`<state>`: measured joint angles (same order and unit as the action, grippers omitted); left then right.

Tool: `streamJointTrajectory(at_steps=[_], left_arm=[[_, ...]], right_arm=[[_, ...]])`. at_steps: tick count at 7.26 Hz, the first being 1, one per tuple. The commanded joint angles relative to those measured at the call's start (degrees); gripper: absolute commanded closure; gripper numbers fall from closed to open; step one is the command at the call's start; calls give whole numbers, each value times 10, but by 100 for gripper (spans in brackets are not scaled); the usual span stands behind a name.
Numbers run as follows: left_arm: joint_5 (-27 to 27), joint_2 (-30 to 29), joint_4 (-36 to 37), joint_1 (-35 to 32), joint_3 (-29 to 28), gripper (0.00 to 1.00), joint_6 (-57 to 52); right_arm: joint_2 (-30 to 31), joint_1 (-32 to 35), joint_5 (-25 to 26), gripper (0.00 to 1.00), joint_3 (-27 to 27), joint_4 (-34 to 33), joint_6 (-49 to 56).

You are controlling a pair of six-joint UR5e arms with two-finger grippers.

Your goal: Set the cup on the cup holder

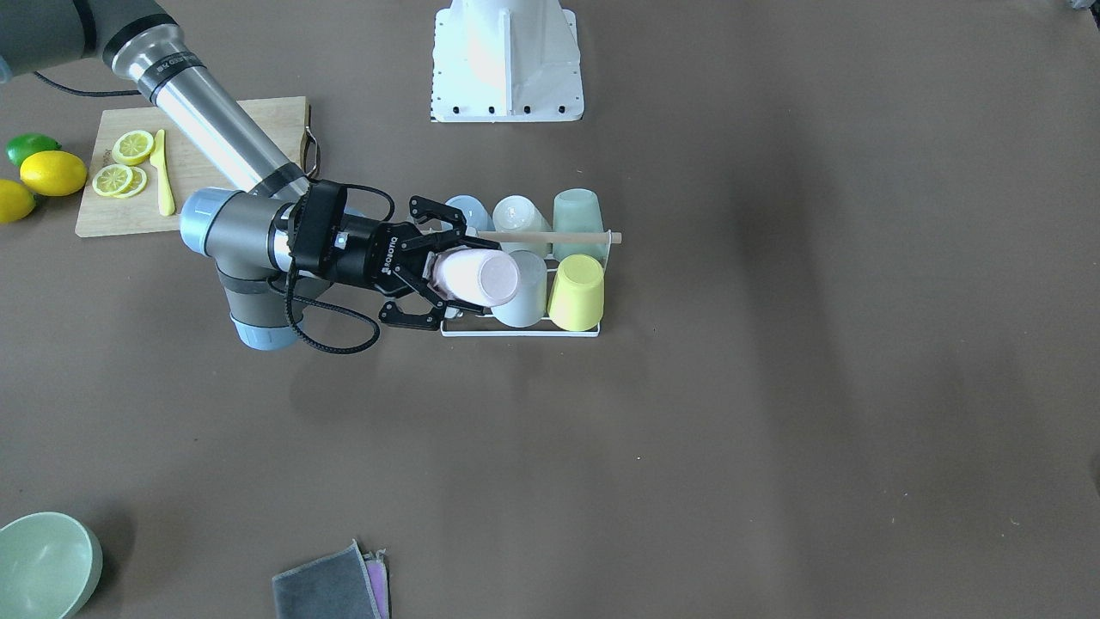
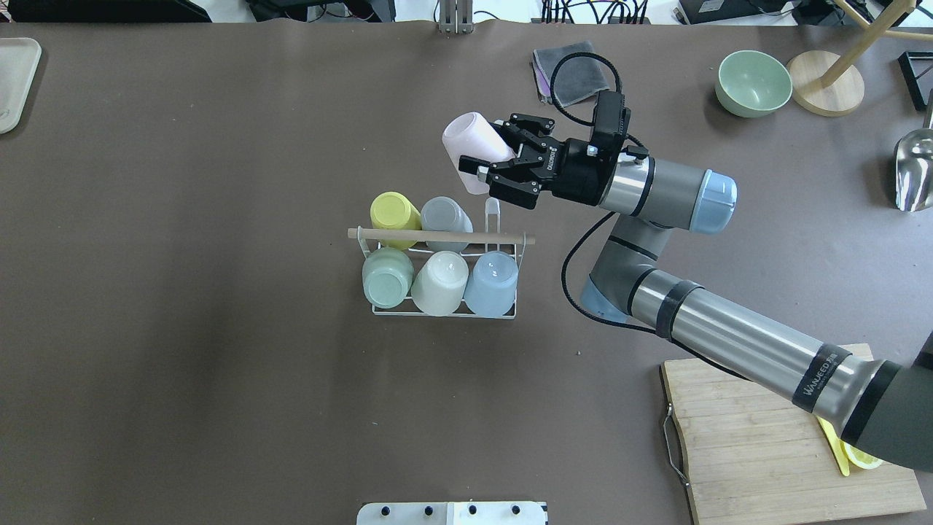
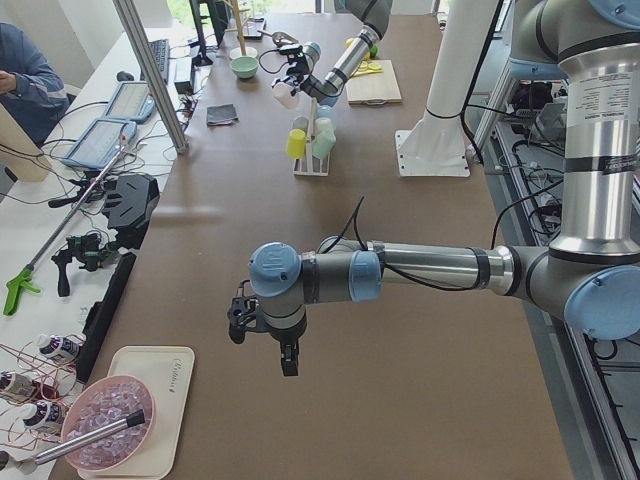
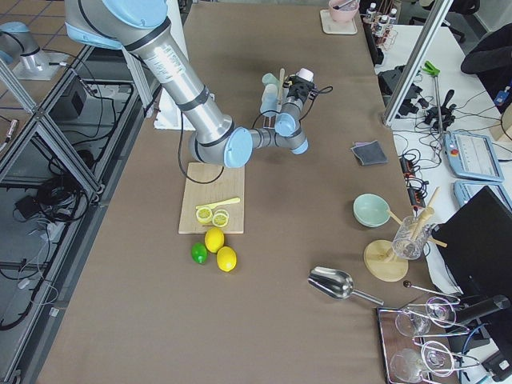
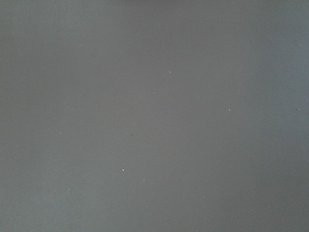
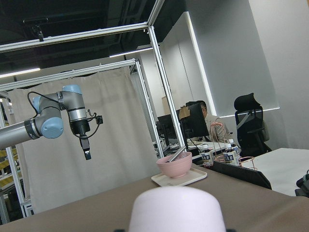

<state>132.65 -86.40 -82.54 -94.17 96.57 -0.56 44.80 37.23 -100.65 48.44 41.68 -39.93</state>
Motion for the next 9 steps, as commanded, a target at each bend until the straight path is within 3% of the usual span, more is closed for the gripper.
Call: streamJointTrajectory(at_steps=[1, 9], left_arm=[[1, -1, 0, 1, 0, 2, 0], [1, 0, 0, -1, 1, 2, -1]], right_arm=[[5, -8, 1, 100, 1, 28, 2], [20, -15, -1, 100, 2, 50, 10]])
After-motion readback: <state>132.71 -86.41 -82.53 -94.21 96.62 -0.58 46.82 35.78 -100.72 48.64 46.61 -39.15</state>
